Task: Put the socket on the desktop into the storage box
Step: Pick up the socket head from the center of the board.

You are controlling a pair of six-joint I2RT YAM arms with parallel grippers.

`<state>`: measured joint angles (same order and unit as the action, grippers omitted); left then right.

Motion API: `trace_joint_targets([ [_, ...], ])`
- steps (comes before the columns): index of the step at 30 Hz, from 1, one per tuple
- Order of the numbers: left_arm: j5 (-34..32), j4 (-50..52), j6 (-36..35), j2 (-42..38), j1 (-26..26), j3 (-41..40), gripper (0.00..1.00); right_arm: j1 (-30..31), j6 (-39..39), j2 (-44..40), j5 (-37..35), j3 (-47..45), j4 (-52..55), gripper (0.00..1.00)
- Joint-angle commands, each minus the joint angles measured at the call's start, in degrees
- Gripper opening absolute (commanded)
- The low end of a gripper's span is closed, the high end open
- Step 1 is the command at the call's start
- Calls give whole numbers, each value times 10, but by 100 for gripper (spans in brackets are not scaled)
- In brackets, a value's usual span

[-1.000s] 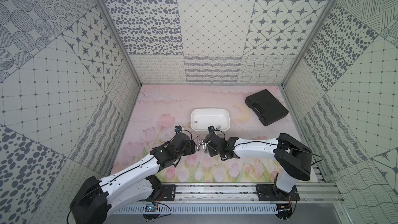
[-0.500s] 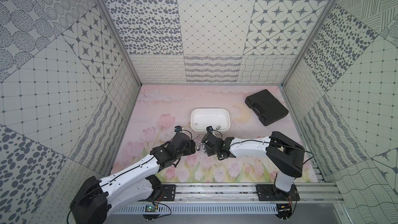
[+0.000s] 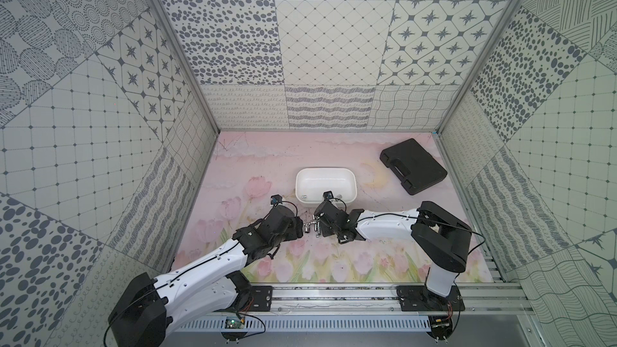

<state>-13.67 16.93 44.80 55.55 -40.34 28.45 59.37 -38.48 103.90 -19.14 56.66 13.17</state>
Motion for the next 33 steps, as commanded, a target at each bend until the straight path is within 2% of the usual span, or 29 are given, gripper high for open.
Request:
trace_joint_targets([
  [1, 4, -3, 1, -1, 0, 8, 79, -4, -9, 14, -5, -4, -6, 33],
  [9, 3, -2, 1, -2, 0, 8, 79, -15, -9, 22, 3, -3, -16, 29],
  [17, 3, -2, 1, -1, 0, 8, 79, -16, -10, 5, 4, -17, -15, 18],
  [28, 5, 0, 2, -3, 0, 8, 79, -16, 28, -98, 1, -18, 7, 15],
  [33, 6, 2, 2, -7, 0, 7, 79, -17, 64, -149, -23, 6, 17, 16],
])
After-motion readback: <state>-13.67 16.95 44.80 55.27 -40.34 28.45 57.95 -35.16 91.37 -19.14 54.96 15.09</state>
